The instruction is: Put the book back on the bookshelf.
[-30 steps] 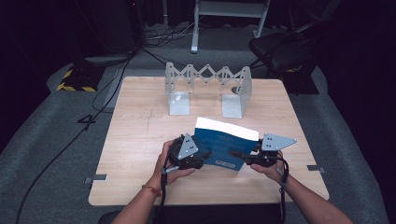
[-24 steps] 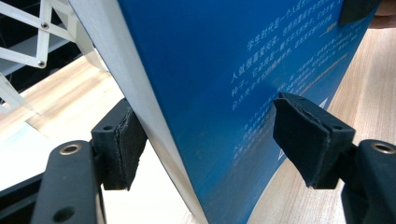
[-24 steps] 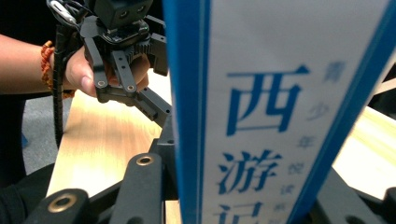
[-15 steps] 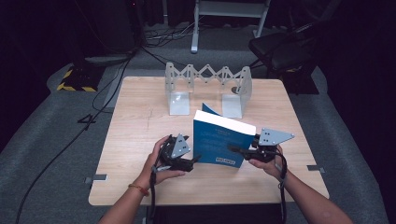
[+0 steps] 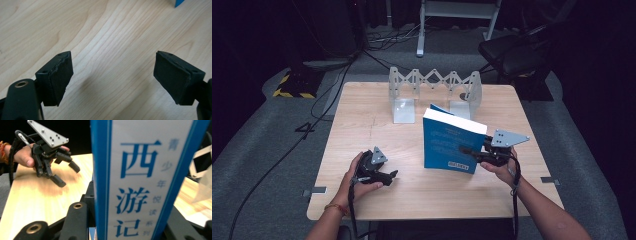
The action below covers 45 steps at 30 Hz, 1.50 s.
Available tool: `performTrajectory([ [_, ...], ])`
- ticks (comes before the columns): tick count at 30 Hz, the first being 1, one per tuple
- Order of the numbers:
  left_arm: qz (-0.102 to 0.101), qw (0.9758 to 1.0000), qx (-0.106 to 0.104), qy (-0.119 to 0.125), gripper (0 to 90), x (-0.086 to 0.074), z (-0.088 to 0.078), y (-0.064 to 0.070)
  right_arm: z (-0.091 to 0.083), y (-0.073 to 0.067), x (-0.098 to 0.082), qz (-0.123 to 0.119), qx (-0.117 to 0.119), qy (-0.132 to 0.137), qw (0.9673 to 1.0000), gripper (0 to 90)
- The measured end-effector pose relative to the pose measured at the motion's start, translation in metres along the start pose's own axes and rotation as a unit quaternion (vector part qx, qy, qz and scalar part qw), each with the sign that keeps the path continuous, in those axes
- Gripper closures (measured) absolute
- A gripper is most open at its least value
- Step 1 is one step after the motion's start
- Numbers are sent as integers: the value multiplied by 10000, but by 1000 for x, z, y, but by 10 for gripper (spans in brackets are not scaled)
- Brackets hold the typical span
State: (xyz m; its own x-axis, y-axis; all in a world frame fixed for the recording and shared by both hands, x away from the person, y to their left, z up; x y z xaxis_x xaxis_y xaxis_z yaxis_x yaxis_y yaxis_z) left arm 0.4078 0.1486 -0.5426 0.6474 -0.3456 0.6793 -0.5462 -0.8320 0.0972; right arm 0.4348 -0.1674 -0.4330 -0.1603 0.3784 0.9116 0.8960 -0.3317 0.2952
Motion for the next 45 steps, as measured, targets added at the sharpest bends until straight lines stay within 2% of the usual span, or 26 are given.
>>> performTrajectory([
  [2,-207,9998,-50,-44,164,-4,3,-3,-3,4,-1,14,-87,9,10000,619],
  [4,-282,9995,-15,-111,165,-8,6,-7,-5,7,-2,22,-140,27,9999,619],
  [7,-468,9989,-40,-76,155,-9,6,-10,-8,11,-4,4,-225,14,9997,619],
  [9,-411,9991,-49,-26,149,-9,6,-11,-9,15,-4,17,-290,12,9996,619],
  [17,-477,9988,-104,-22,131,-9,8,-11,-11,27,3,-114,-488,-33,9987,621],
  [18,-424,9991,-62,-22,126,-8,8,-12,-10,29,5,-147,-528,-47,9985,621],
  [19,-474,9988,-98,-28,120,-8,9,-11,-9,30,7,-182,-555,-48,9983,621],
  [21,-452,9989,-112,-50,114,-7,9,-12,-5,35,10,-246,-629,-71,9977,622],
  [23,-424,9990,-98,-55,113,-7,9,-12,-3,39,12,-228,-618,-114,9978,621],
  [26,-409,9991,-95,-56,112,-7,9,-12,2,49,13,-190,-733,-176,9970,621],
  [33,-416,9991,-109,-62,112,-7,9,-12,11,72,22,-406,-985,-411,9935,621],
  [35,-414,9991,-110,-62,112,-7,9,-12,12,78,24,-393,-1007,-476,9930,621],
  [36,-416,9991,-111,-62,112,-7,9,-12,12,84,26,-433,-1125,-486,9915,621],
  [38,-415,9991,-110,-61,113,-7,9,-12,12,88,27,-357,-1119,-456,9920,621],
  [41,-412,9991,-120,-62,112,-7,9,-12,10,101,31,-256,-1295,-426,9903,621],
  [43,-409,9991,-124,-61,112,-7,9,-12,11,108,34,-320,-1462,-461,9877,621],
  [45,-405,9991,-126,-63,112,-7,9,-12,11,115,36,-275,-1617,-479,9853,620],
])
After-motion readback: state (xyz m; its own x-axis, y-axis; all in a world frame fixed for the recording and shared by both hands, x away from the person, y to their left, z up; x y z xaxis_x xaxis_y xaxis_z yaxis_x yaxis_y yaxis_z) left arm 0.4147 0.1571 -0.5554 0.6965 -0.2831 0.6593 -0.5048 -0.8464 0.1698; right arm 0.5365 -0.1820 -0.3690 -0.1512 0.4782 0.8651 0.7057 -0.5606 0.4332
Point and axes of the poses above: each handheld gripper's, and its own axes: z roughly forward along the jaws, x roughly out of its top, y roughly to its right, the point moved 7 cm from there along z, roughly forward along the jaws, and after that the axes turned 13 degrees about -z, right-handed, at the moved point
